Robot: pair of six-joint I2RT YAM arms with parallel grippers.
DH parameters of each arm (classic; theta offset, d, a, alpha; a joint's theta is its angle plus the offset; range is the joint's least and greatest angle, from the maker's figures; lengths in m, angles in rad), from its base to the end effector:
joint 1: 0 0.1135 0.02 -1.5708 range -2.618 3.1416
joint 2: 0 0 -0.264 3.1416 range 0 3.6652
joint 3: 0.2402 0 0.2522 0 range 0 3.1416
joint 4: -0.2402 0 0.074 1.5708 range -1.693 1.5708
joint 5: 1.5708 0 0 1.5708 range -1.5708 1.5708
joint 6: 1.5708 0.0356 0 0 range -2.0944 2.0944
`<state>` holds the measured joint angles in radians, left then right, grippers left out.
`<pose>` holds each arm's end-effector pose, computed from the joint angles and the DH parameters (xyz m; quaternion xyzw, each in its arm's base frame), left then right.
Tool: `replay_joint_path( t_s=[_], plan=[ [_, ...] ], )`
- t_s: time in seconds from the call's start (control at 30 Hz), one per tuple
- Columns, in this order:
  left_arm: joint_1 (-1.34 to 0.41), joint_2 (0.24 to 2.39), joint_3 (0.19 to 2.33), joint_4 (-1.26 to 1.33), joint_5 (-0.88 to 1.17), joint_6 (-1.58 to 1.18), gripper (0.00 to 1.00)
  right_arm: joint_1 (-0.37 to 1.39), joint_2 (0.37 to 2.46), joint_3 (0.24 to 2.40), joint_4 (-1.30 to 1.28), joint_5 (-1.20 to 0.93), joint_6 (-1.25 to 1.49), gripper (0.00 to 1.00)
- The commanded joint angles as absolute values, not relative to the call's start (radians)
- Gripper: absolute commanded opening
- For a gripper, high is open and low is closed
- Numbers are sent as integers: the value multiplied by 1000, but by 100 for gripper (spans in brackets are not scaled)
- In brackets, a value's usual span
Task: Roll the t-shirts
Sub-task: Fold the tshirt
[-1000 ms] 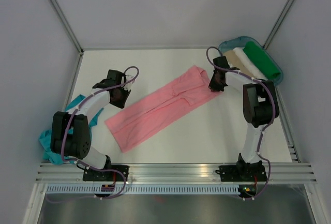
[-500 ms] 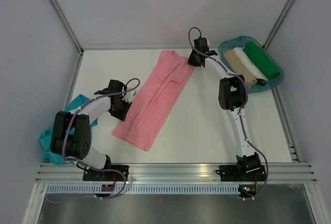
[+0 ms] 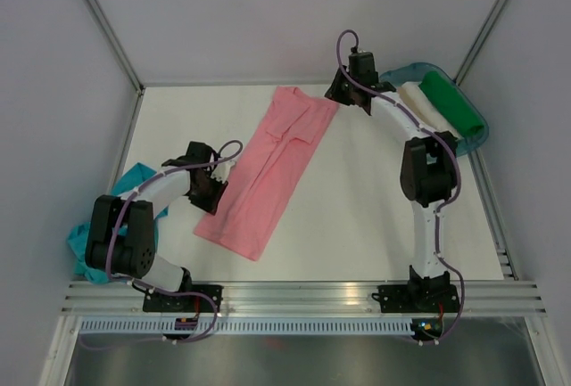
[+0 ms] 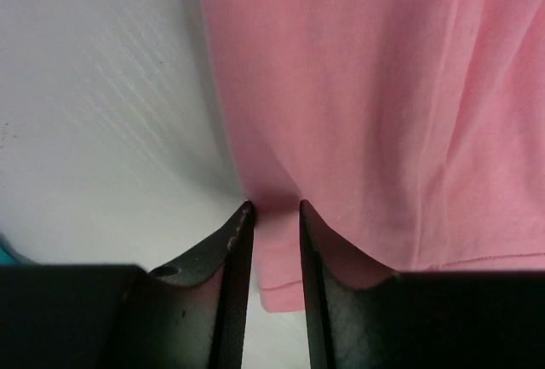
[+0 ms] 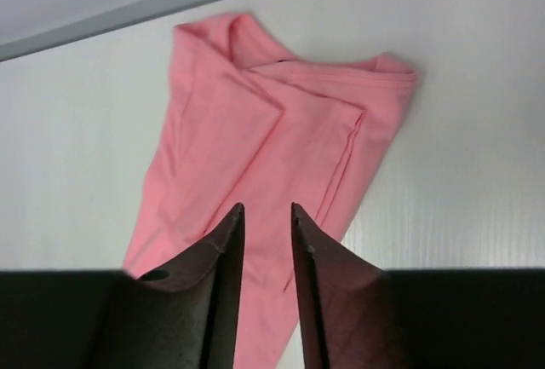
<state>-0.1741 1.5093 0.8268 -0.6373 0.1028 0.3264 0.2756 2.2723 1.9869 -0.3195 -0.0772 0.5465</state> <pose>0.2543 -0.0484 0.1631 0.2516 0.9584 -0.0413 0.1285 0.5115 0.1475 0.2415 0.1018 0.8793 0.2167 0.4117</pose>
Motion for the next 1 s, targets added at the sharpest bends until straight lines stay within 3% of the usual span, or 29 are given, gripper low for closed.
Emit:
replay_joint_path(
  t_s=[0.0, 0.07, 0.2, 0.27, 0.33, 0.57, 0.97],
  plan=[
    [-175, 1448, 812, -647, 80, 374, 34, 313, 1997, 1692, -282, -152, 473, 37],
    [-175, 1408, 808, -652, 83, 379, 34, 404, 1884, 1527, -218, -144, 311, 45],
    [-173, 1330, 807, -678, 94, 376, 34, 653, 1572, 1074, -68, -126, 56, 50],
    [-172, 1286, 801, -695, 94, 370, 34, 800, 1508, 973, 21, -149, 23, 51],
    [-170, 1260, 781, -701, 71, 371, 34, 882, 1459, 878, 84, -182, 9, 59],
    [-167, 1178, 732, -719, 46, 344, 34, 1207, 1535, 871, 86, -138, -189, 62],
    [-166, 1134, 686, -729, 11, 344, 35, 1276, 1821, 1046, 37, -121, -293, 61]
  ],
)
